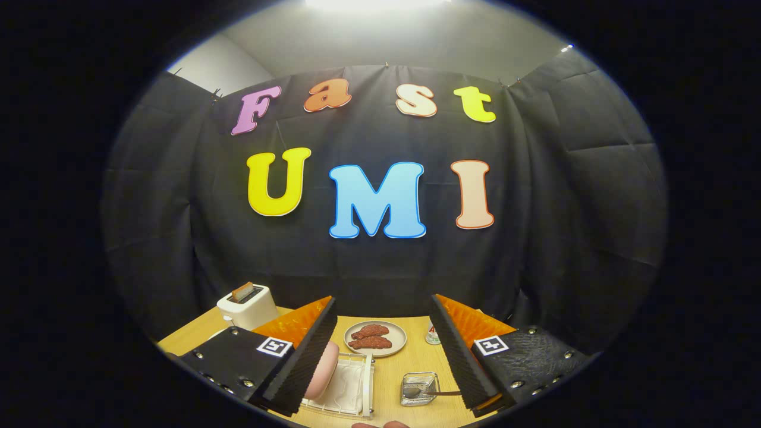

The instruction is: Take the plate from the dish rack, then take the spoon from the basket and place it into the plate.

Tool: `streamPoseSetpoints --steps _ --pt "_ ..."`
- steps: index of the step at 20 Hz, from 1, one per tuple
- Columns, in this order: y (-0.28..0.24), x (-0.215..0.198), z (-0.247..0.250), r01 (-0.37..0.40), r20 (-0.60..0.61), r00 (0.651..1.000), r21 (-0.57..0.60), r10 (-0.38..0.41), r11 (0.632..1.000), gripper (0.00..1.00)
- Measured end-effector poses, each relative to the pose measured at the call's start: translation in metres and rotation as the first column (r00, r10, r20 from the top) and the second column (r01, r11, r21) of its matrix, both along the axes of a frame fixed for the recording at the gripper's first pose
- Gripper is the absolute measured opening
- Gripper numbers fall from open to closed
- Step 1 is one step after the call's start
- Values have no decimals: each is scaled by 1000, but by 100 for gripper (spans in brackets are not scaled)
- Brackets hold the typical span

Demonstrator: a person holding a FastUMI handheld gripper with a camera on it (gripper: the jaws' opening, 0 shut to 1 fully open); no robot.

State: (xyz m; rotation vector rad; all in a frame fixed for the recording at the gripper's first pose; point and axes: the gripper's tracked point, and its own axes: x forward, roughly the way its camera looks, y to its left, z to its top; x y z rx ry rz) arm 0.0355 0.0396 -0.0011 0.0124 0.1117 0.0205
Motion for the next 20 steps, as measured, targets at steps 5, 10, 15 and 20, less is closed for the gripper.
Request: streamPoseSetpoints --steps 5,10,15,20 --pt "21 16 -12 -25 -86 996 6 26 1000 96" --pt "49 29 -48 -39 -274 961 16 42 999 96" --pt "76 43 -91 -39 -415 910 -51 14 998 96" --pt "88 55 -139 3 -522 850 -124 -68 992 95"
